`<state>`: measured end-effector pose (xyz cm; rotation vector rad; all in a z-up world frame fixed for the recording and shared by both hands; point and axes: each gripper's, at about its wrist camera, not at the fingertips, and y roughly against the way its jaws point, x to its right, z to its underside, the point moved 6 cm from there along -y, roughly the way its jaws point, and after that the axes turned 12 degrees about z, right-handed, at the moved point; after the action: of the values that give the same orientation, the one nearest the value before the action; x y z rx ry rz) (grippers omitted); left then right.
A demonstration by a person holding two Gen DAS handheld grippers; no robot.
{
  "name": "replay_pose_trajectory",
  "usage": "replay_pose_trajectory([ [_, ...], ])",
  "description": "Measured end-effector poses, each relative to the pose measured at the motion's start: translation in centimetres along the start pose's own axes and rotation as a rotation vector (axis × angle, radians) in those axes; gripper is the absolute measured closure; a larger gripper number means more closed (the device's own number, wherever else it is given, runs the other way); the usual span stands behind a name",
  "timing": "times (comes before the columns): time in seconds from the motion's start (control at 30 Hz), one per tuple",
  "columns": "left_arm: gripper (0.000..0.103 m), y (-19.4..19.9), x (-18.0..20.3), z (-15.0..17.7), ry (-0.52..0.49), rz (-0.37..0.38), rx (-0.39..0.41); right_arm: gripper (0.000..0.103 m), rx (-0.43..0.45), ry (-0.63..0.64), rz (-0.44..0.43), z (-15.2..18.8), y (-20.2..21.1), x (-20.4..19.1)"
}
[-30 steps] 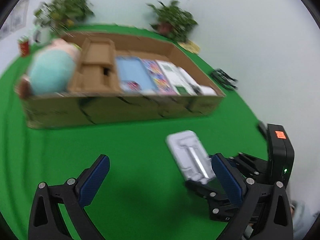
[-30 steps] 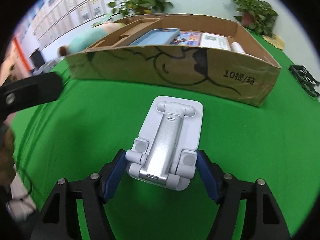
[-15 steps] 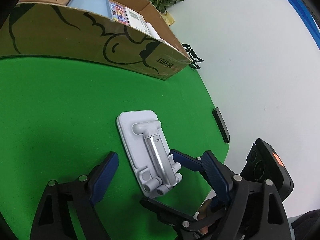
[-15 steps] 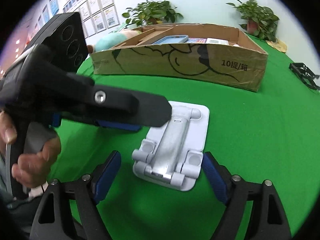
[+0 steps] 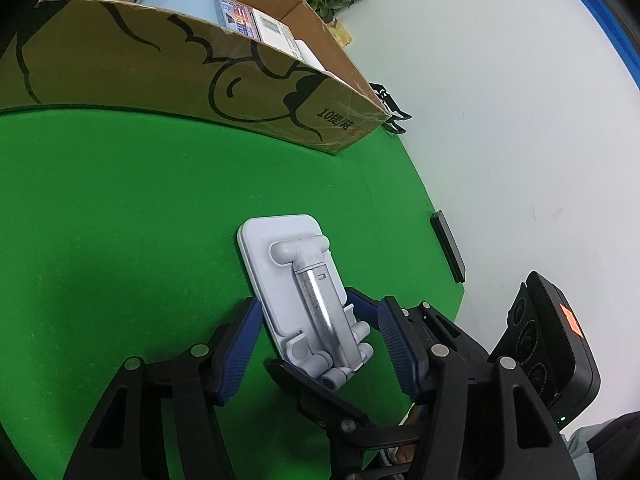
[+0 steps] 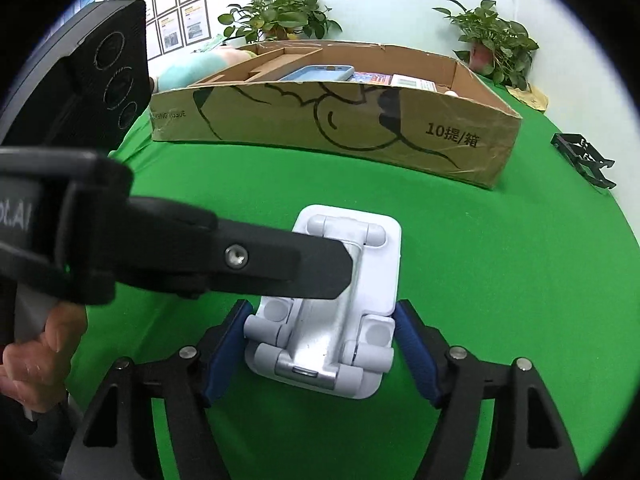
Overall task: Organize objects
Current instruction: 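Move both grippers to the white folding phone stand and grasp its sides, then lift the phone stand with both grippers and lower it into the cardboard box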
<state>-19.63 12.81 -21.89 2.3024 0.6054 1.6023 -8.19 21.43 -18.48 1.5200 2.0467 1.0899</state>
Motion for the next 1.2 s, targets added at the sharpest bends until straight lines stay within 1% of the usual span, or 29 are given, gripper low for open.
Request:
replay_pose_trajectory([
  [0.07,0.047,-0.1,-0.2,-0.3,0.001,-0.002,-0.002,0.032,-0.001,-0.023,-0.007,0.0,0.0,0.2],
  [0.13,0.049,-0.2,-0.2,-0.1,0.004,-0.004,-0.003,0.032,-0.003,-0.058,-0.037,0.0,0.1,0.5],
  [0.2,0.051,0.3,-0.1,0.0,0.011,-0.007,-0.002,0.033,-0.011,-0.101,-0.089,-0.3,0.1,0.9],
  [0.33,0.065,0.2,-0.5,-0.5,0.023,-0.028,-0.012,0.033,-0.035,-0.196,-0.225,-0.6,0.5,0.9],
  [0.43,0.066,0.4,-0.8,-1.0,0.037,-0.027,-0.01,0.033,-0.039,-0.2,-0.234,-0.5,0.6,0.6],
  [0.53,0.068,0.4,-0.6,-1.5,0.024,-0.042,-0.012,0.033,-0.039,-0.192,-0.23,-0.5,0.7,0.3],
  [0.63,0.073,0.7,0.2,-1.9,-0.011,-0.071,-0.015,0.033,-0.04,-0.198,-0.237,-0.5,0.9,0.2],
  [0.7,0.074,1.2,0.7,-2.6,-0.035,-0.092,0.0,0.034,-0.036,-0.226,-0.254,-0.8,0.9,0.3],
  [0.8,0.074,2.6,2.0,-4.4,-0.074,-0.099,0.045,0.036,0.02,-0.227,-0.246,-2.0,2.0,0.2],
  [0.87,0.074,4.7,3.3,-5.9,-0.125,-0.113,0.076,0.036,0.075,-0.217,-0.242,-3.2,3.1,0.2],
  [0.93,0.075,5.8,4.7,-6.2,-0.164,-0.123,0.098,0.036,0.128,-0.211,-0.245,-4.6,4.2,0.3],
  [0.97,0.075,6.1,5.6,-6.9,-0.187,-0.13,0.112,0.036,0.149,-0.208,-0.246,-5.2,4.6,0.3],
  [1.03,0.075,6.9,6.9,-10.3,-0.228,-0.137,0.136,0.036,0.195,-0.197,-0.247,-6.7,5.5,0.4],
  [1.07,0.074,5.9,8.4,-9.5,-0.238,-0.138,0.141,0.036,0.208,-0.195,-0.246,-7.2,5.8,0.5],
  [1.1,0.074,5.6,9.8,-9.5,-0.252,-0.137,0.149,0.036,0.226,-0.189,-0.241,-8.1,6.1,0.6],
  [1.13,0.075,5.9,10.5,-10.5,-0.267,-0.134,0.161,0.036,0.243,-0.184,-0.238,-8.9,6.3,0.8],
  [1.17,0.075,6.8,11.6,-9.5,-0.281,-0.131,0.169,0.036,0.257,-0.181,-0.234,-9.6,6.4,0.8],
  [1.2,0.075,7.0,12.1,-10.1,-0.293,-0.13,0.176,0.036,0.269,-0.181,-0.231,-10.1,6.6,1.0],
])
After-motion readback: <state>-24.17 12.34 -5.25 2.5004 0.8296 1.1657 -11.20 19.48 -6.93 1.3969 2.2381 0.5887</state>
